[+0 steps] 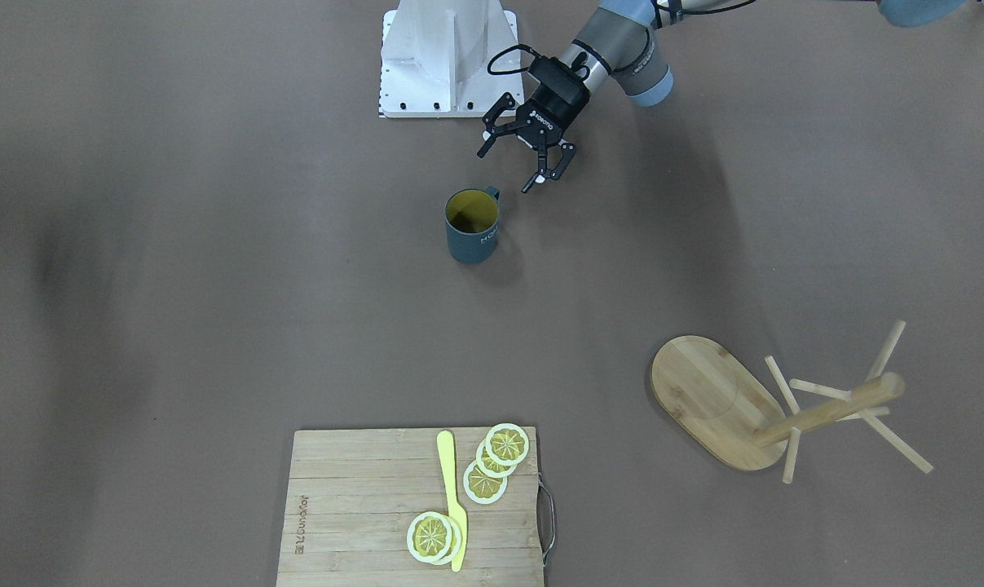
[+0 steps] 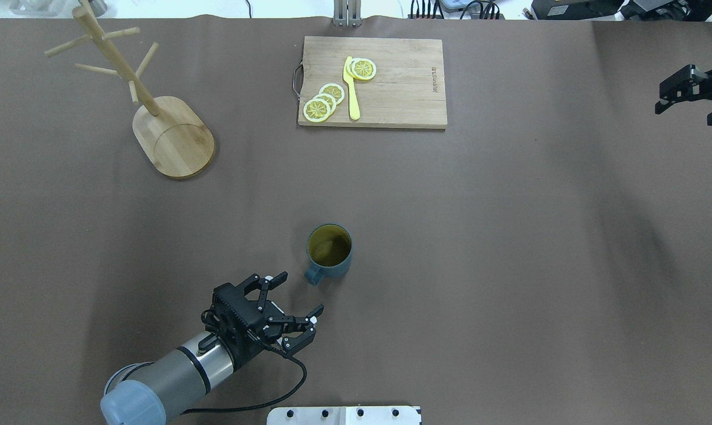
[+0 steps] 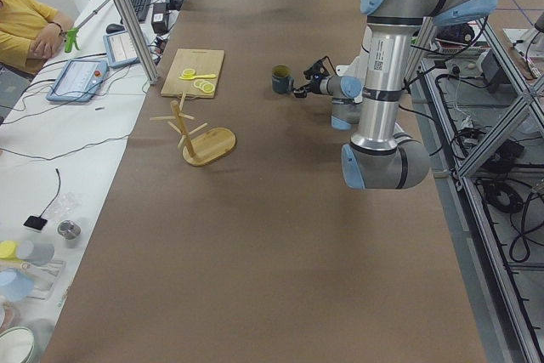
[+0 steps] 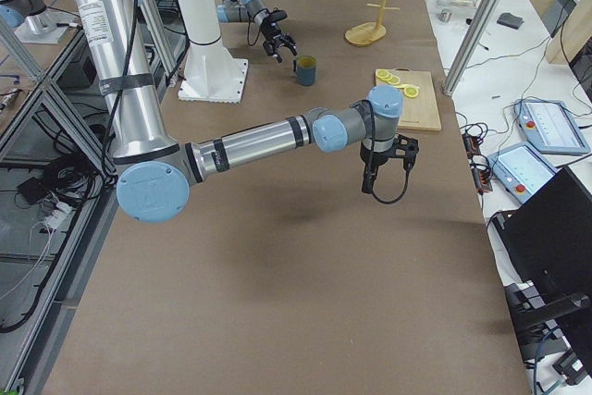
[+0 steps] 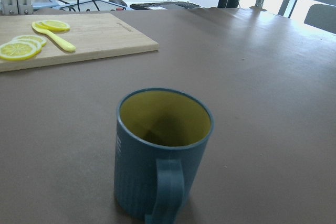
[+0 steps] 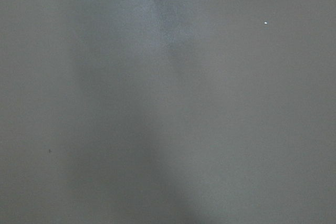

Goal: Hang cup on storage rack
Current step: 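Close the left gripper on the blue mug's handle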

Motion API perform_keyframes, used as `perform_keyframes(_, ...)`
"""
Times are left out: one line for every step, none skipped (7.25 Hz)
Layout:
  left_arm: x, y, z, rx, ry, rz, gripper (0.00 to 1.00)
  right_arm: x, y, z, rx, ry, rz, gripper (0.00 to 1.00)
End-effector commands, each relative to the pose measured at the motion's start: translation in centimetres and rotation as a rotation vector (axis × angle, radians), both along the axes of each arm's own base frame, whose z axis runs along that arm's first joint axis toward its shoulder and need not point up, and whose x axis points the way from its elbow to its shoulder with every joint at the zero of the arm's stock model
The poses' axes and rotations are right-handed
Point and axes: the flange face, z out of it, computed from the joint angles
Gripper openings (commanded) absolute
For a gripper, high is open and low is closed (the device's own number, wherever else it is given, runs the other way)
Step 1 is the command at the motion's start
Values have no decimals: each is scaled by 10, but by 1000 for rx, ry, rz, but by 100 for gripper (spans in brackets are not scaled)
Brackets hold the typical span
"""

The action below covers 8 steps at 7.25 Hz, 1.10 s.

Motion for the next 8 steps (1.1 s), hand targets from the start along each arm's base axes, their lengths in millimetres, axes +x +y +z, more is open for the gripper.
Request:
perform_keyframes(8,-14,2,15,-23,-28,92,0,1,1,-1,0,0,100)
perform_keyframes(7,-21,-2,17,-20,-41,89,0,1,1,-1,0,0,100)
perform_keyframes(3,-32,-2,16,-23,-59,88,1,1,3,-3,2,1,100)
perform_keyframes(6,-32,-3,16,-26,-59,86,1,2,4,-6,3,2,100)
perform_keyframes(13,-33,7,11,-41,-58,80,1,2,5,-8,2,1,100)
perform_keyframes(17,-33,6,4,-36,-56,75,1,3,6,-9,4,2,100)
perform_keyframes(28,-34,-3,1,-24,-54,73,1,3,6,-9,4,2,100)
perform_keyframes(32,-34,-8,0,-17,-54,65,1,3,7,-12,5,2,100)
